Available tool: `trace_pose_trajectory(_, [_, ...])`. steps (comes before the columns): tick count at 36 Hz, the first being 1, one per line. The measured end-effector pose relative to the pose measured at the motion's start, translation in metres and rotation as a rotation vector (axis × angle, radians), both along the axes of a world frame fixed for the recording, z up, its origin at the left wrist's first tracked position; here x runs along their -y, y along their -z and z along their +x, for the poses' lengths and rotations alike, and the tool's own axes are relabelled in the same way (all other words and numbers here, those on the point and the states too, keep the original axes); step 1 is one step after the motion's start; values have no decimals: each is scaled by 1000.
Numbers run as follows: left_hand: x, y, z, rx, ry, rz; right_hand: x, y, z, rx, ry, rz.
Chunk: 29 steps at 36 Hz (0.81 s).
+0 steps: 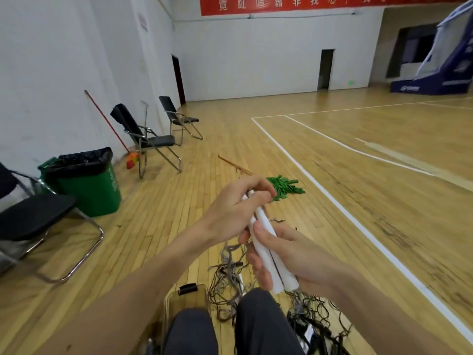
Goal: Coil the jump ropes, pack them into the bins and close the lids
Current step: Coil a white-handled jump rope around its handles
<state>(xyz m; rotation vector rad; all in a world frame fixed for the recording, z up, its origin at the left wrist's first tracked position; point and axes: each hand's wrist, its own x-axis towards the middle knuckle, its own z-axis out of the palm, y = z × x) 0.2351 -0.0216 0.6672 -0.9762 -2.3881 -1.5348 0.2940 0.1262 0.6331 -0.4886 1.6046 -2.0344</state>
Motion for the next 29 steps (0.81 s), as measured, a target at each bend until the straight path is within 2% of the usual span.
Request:
trace_pose_trajectory(7, [4,23,2,1,-55,-138,5,18,-1,188,15,-78])
trace_pose_trajectory(12, [8,36,-1,-31,-101,-253,6,43,2,210,12,-52])
trace_pose_trajectory(15, [12,48,-4,12,-138,-246,6,54,5,238,2,-60])
trace_pose_trajectory(18, [17,60,-9,60,-195,-216,6,61,9,259,-5,14])
trace_pose_trajectory(22, [20,67,-10,107,-181,-245,6,65,10,288,-6,48])
trace_pose_trajectory(25, [23,71,-13,268,-51,-115,4,70,9,323,1,17])
trace_pose_trajectory(29, [22,85,-12,491,9,119,2,79,5,375,-10,-18])
